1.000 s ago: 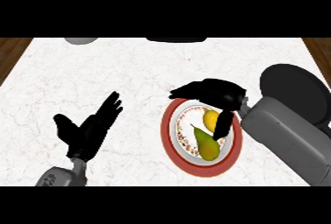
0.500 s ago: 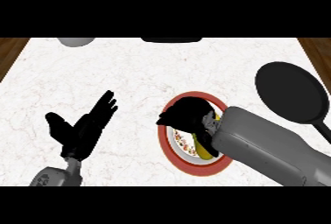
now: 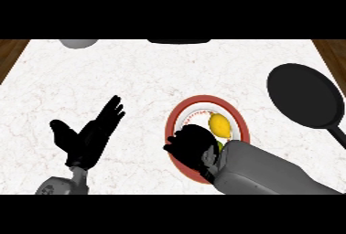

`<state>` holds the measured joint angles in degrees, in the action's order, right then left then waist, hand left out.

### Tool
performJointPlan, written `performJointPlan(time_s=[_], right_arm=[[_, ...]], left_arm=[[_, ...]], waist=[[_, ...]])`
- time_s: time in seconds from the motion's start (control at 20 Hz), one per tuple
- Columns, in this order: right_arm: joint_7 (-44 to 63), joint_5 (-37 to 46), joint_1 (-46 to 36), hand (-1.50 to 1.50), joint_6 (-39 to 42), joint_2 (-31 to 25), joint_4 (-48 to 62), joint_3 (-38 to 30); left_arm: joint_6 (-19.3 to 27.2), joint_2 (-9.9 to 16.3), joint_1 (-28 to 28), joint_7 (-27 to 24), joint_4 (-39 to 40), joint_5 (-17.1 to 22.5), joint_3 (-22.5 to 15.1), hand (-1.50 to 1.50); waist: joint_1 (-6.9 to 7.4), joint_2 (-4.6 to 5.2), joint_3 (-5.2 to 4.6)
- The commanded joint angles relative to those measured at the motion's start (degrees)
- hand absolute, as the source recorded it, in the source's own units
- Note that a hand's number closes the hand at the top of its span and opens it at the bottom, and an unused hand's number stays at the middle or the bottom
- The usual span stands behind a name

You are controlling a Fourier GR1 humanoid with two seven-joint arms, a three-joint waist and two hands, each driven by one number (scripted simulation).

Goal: Pick the pear from the plate and place it in the pan

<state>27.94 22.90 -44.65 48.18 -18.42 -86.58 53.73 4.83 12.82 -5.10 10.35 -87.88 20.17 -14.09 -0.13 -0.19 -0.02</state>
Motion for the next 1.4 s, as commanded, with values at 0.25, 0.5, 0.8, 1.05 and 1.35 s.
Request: performJointPlan(time_s=[0.25,0.5,0.8,1.05,1.35], right_arm=[[-6.36,15.35,2.78,-1.50,-4.54,-1.97,3.07,1.90],[-7.47,19.05,5.74,-1.50,-0.84,-2.68,-0.25,-1.56],[-17.41,26.36,4.71,-1.50,-6.75,0.81,12.34,-3.30],[-20.88,32.19,9.36,-1.50,-10.09,-0.44,12.58,-3.09],[-28.41,37.99,4.31,1.50,-18.13,4.16,19.52,-2.74]], left_arm=[[0.81,-1.14,3.67,4.05,-7.84,-1.74,-1.27,0.00],[1.46,-4.13,-0.78,3.43,-2.81,-3.66,0.18,0.00],[-3.94,-0.42,-0.23,4.46,-3.36,-1.30,4.97,0.00],[-4.92,-3.76,-2.37,1.63,2.43,-1.95,5.60,0.00],[-4.25,-6.29,2.80,-1.31,0.86,-6.26,1.13,0.00]], waist=[[0.89,0.18,0.06],[0.19,0.13,0.03],[0.59,0.25,0.03],[0.18,0.26,0.02],[0.77,0.35,0.02]])
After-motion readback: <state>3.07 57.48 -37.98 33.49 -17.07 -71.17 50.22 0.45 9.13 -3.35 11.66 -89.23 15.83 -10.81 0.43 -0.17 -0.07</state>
